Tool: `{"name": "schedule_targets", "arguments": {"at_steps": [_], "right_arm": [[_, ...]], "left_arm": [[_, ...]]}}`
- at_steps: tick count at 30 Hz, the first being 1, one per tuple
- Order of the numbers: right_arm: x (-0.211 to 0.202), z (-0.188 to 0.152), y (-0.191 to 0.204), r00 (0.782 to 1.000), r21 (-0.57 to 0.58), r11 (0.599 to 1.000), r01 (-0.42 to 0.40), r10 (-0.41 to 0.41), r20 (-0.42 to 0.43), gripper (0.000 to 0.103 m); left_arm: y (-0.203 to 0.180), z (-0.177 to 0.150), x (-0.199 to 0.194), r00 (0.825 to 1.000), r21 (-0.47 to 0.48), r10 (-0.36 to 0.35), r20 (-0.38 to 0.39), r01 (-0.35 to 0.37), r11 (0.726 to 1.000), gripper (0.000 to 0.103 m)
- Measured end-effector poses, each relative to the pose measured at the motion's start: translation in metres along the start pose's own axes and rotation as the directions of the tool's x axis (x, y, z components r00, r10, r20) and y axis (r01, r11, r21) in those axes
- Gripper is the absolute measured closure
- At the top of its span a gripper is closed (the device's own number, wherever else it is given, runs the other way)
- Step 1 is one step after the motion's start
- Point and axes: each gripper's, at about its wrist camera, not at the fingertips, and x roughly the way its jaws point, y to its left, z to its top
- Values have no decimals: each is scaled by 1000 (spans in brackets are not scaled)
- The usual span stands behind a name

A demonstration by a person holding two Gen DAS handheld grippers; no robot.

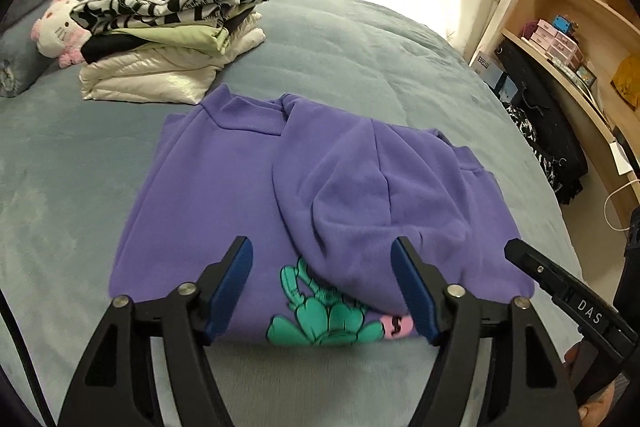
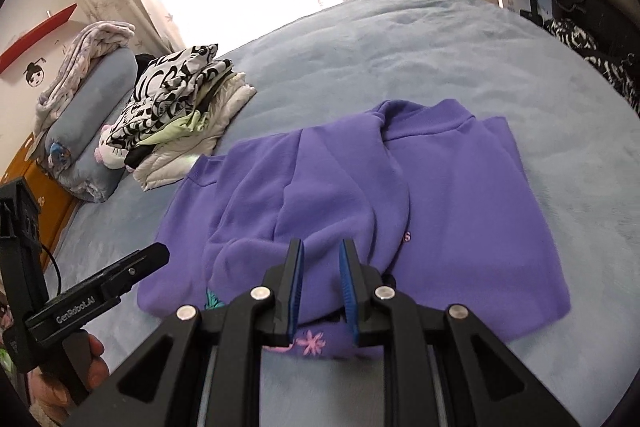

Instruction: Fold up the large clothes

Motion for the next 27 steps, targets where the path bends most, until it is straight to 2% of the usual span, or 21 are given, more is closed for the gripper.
{"name": "schedule_targets", "arguments": {"at_steps": [2,10,17,19,20,22,24,27], "right_arm": [[-8,-4,3,1000,-7,1000,12,-12,6,85],[-34,-18,18,1000,-34,999,21,-20,21,85],[-45,-26,36,998,-108,994,27,-20,64,85],[-48,-28,41,996,-130,991,29,-17,88,85],[-49,-30,45,995,-147,989,29,-14,103,85],[-49,-31,50,993,-174,984,27,-6,118,85],[-47,-35,57,992,-204,979,27,-2,125,85],[-40,-39,65,993,-239,971,18,11,121,85]], "left_arm": [[-1,-5,-9,1000,4,13,-1,-12,1000,28],[3,-25,-38,1000,9,13,-25,-13,1000,27],[13,-44,-49,995,-14,-83,-55,82,996,26],[22,-52,-47,987,-55,-146,-64,143,988,26],[30,-59,-44,976,-93,-206,-66,200,975,26],[41,-68,-36,955,-165,-284,-85,267,949,26],[53,-78,-23,937,-233,-330,-111,299,926,26],[70,-93,-1,931,-321,-346,-117,295,900,26]]}}
